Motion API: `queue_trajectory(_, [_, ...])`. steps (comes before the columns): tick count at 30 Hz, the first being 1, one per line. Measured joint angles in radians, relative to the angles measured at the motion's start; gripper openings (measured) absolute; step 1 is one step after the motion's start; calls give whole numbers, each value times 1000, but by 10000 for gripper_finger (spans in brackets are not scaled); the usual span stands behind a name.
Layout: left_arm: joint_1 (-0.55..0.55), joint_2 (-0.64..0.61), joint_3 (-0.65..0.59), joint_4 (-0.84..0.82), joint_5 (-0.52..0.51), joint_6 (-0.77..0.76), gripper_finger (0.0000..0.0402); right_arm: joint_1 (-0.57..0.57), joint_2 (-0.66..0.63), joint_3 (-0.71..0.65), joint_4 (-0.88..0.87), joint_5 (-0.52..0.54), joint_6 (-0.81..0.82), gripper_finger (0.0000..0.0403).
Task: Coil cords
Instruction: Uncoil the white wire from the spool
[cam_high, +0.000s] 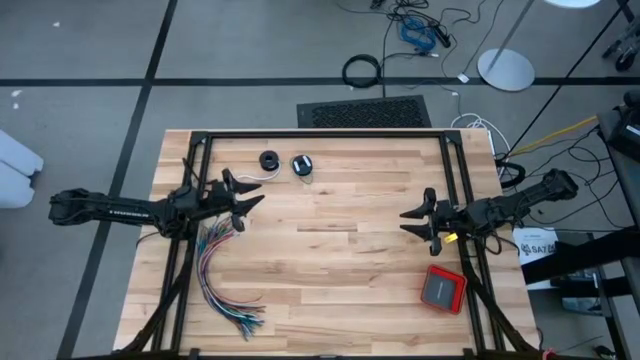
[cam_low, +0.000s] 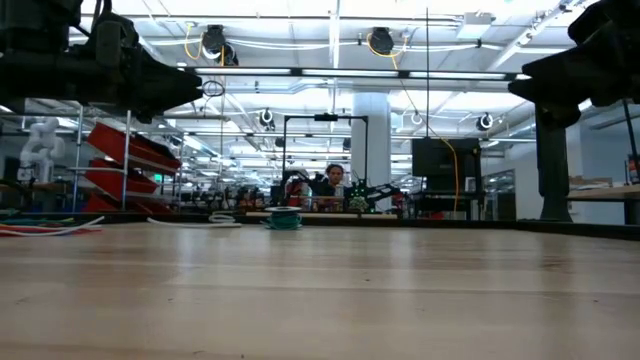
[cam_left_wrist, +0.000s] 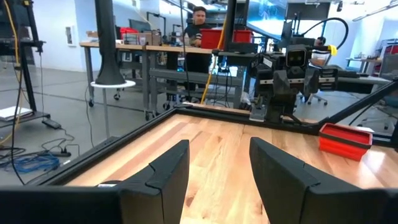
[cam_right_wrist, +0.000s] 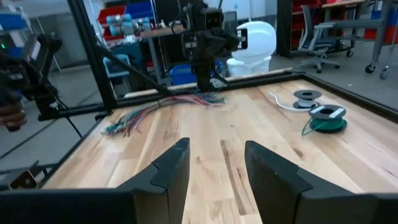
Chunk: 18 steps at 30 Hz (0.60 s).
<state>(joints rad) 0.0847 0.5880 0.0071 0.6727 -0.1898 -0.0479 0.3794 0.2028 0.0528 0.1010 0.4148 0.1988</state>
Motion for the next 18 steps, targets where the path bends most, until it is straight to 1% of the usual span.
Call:
queue_trajectory(3, [0,0,0,-2,8,-2,176,0,20,0,0,2,7,141])
queue_trajectory(7, [0,0,0,-4,17,-56,176,0,42,0,1,7,2,141])
queue_trajectory(10, [1,0,0,-13,10,-44,176,0,54,0,1,43,0,141])
queue_trajectory(12, [1,0,0,-66,-21,-44,176,0,61,0,1,59,0,141])
queue_trajectory(14, [1,6,12,-184,-77,-69,176,0,69,0,1,59,0,141])
queue_trajectory(16, [1,31,55,-305,-150,-91,176,0,74,0,2,59,0,141])
queue_trajectory(18, [9,72,107,-373,-202,-96,176,-1,81,0,6,60,-10,141])
